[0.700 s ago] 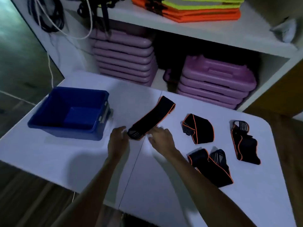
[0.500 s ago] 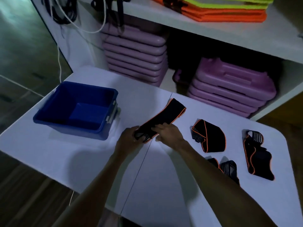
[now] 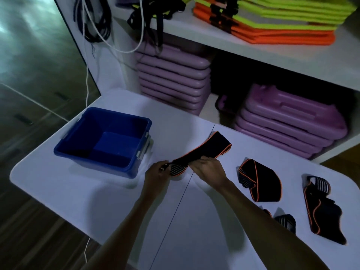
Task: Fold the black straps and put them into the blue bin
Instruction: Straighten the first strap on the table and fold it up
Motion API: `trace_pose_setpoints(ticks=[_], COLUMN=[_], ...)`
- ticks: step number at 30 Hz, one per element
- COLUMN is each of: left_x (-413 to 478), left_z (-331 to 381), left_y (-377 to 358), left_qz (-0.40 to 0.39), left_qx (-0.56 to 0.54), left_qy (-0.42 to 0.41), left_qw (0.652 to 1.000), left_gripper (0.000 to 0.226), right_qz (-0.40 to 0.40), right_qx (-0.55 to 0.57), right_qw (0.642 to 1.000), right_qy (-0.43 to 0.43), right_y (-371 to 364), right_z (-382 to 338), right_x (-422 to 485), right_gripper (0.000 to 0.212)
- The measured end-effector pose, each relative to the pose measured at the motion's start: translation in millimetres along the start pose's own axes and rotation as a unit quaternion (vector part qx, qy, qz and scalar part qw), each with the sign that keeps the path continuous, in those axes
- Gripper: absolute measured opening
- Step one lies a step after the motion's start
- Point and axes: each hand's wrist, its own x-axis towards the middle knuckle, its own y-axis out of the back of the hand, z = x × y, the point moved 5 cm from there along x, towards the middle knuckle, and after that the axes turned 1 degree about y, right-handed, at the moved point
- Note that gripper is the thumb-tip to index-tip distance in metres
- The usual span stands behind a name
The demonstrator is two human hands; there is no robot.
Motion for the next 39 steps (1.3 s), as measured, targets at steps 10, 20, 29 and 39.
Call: trace_pose_setpoints(ticks=[10, 20, 29, 39], left_x=[26.9, -18.8, -43.6, -100.1], left_z=[117.2, 237.7, 211.8, 107.1], left_y=[30.3, 30.9, 7.3, -15.3], left_qz=[-0.016, -0.062, -0.067, -0.163], left_qx=[-0.291, -0.250, -0.116, -0.047], left_qy=[-0.013, -0.225, -0.196, -0.106], left_qw=[0.956, 0.940, 0.971, 0.980], left_gripper=[0.030, 0.041, 0.013, 0.023], right_qz=[0.060, 0.204, 0.279, 0.239], right_qx=[0.395, 0.541, 0.525, 0.503], right_qw=[0.876, 0.775, 0.758, 0.739], right_qy=[-0.269, -0.255, -0.268, -0.379], right_y=[134.2, 286.8, 346.1, 262.4], right_z=[33.1, 15.6, 16.5, 35.4], right_x=[50.9, 75.2, 81.1, 52.0], right_gripper=[0.024, 0.011, 0.013, 0.018])
